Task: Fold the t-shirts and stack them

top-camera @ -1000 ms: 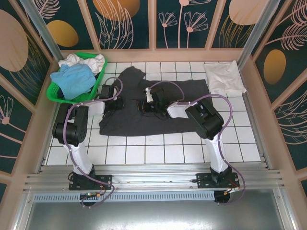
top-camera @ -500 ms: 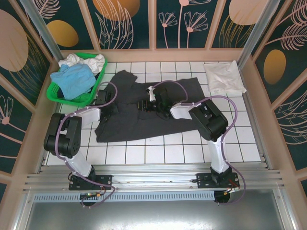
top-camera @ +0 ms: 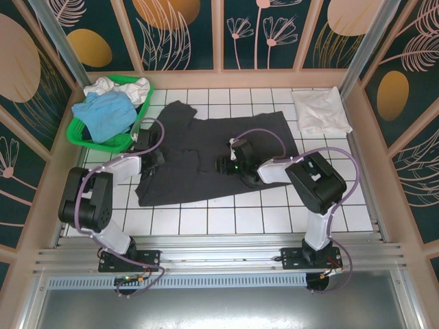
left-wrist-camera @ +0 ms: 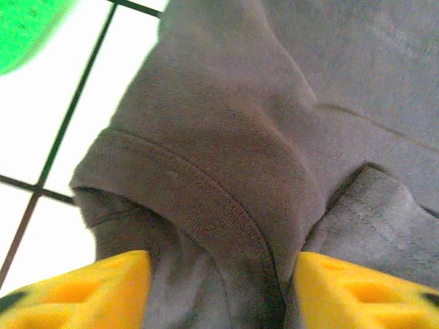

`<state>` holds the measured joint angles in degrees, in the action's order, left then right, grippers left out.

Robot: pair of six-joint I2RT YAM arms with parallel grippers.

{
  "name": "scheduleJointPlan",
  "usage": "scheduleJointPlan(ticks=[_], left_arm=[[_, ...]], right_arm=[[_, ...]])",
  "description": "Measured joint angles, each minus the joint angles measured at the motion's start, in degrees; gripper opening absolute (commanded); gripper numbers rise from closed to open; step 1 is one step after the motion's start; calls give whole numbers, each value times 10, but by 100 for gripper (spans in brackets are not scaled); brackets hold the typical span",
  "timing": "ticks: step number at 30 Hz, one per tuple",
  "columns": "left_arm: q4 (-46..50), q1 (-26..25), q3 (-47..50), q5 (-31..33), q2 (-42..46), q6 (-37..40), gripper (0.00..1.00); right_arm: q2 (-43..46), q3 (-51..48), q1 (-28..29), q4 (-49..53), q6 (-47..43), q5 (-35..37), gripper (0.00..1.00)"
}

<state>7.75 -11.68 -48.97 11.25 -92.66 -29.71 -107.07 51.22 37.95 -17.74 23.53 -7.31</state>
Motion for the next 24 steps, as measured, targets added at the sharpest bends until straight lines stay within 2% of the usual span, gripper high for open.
scheduleJointPlan(ticks=[4,8,13,18,24], left_arm=[[-2,-12,66,-13,78,-7,66],[-3,-55,116,-40,130,-21,67],[-15,-68,166,-73,136,-41,69],[-24,-68,191,-66,146,-63,77],[-31,-61,211,-56,164,-75,77]], right_arm=[[16,-15,0,10,10,17,46],[30,-12,0,47,11,34,46],[44,14,5,88,7,59,46],[47,28,-16,95,11,80,48],[109,-70,-37,121,41,103,52]])
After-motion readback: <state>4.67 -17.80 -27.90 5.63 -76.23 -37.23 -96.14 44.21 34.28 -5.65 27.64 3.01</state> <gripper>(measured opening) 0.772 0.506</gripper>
